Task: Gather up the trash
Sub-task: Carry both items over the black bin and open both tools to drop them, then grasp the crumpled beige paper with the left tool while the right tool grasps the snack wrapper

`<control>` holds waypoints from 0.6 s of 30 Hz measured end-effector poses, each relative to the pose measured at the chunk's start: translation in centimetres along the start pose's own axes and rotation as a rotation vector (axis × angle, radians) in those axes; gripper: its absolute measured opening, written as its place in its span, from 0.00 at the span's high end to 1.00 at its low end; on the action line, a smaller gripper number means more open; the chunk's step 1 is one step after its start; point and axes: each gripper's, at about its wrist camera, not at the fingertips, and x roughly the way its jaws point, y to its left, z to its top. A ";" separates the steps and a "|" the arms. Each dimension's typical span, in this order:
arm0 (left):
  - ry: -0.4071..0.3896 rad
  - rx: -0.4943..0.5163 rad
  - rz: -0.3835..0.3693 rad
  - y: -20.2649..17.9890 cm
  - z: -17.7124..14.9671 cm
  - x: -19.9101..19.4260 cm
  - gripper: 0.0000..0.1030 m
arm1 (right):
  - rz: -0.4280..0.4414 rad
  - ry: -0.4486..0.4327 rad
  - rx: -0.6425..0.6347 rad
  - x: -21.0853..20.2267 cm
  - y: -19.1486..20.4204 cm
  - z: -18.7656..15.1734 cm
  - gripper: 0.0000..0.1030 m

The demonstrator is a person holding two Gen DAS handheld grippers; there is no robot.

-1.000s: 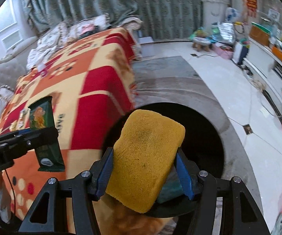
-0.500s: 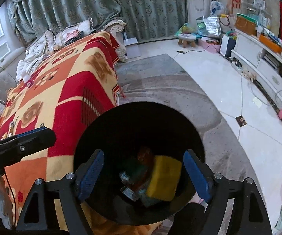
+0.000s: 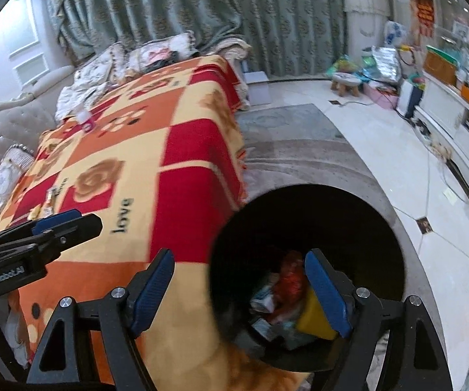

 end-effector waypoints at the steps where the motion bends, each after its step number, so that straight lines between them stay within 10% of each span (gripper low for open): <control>1: -0.005 -0.010 0.011 0.8 -0.1 -0.3 0.47 | 0.010 -0.003 -0.014 0.0 0.9 0.2 0.21; 18: -0.055 -0.275 0.317 20.0 -1.7 -5.7 0.47 | 0.209 0.064 -0.218 4.9 16.3 1.1 0.21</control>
